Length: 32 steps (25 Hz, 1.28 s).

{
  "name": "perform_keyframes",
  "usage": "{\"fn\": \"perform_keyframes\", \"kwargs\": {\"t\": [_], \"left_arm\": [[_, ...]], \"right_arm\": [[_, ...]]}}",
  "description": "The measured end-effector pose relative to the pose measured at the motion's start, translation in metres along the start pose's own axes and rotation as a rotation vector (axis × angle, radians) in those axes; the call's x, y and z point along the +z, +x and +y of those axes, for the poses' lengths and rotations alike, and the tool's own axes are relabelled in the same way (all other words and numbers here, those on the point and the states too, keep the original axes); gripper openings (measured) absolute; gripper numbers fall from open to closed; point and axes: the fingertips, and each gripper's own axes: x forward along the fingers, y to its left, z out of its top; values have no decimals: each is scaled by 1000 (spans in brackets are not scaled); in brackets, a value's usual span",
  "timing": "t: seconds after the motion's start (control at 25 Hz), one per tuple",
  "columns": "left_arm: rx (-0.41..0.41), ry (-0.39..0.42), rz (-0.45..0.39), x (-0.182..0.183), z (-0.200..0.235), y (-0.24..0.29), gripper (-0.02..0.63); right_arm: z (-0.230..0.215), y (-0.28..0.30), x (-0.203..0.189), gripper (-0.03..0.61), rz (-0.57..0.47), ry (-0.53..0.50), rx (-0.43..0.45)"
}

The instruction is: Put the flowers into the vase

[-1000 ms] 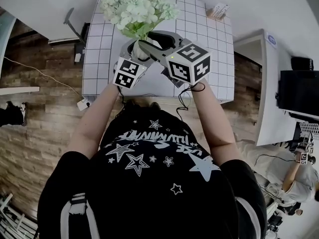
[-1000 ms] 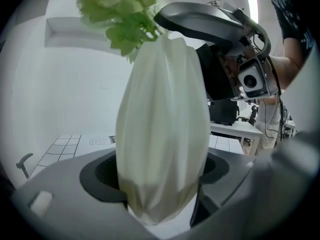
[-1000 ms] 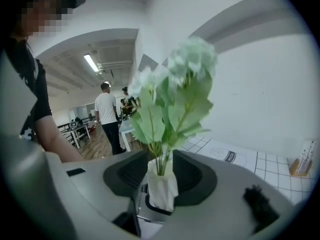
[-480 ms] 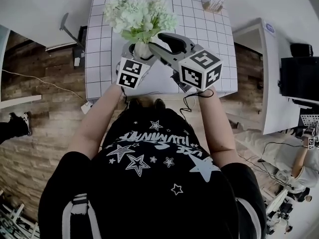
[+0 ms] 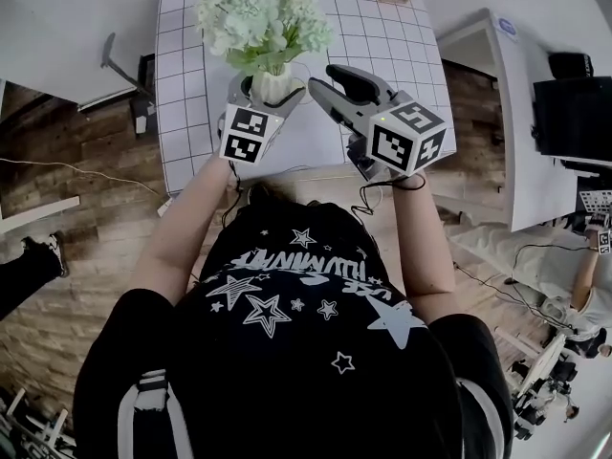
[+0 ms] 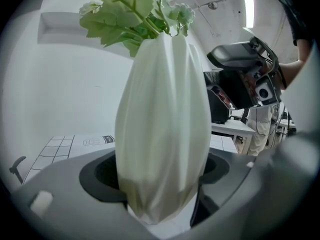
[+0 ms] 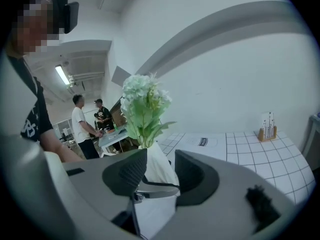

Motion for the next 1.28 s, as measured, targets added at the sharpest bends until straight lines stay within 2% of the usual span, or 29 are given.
{"fn": "perform_keyframes", "kwargs": {"t": [0.2, 0.28, 0.4, 0.56, 0.8, 0.96, 1.28], "left_arm": [[-6, 46, 48, -8, -3, -1, 410], [11, 67, 63, -12, -3, -2, 446], [45, 59, 55, -16, -2, -5, 499], [89, 38, 50, -20, 1, -11, 528], [203, -18, 49, -19, 7, -33, 531], [281, -46, 32, -12, 4, -56, 528], [346, -50, -29, 7, -47, -101, 514]], "right_arm": [[-4, -12, 0, 169, -18, 26, -2], [-4, -17, -1, 169, -15, 22, 1], [-4, -25, -1, 169, -14, 11, 10], [-8, -39, -3, 169, -25, 26, 16], [-22, -68, -12, 170, -19, 35, 10], [-27, -88, -19, 169, -47, 82, 23], [-17, -133, -43, 169, -99, 148, 79]]}}
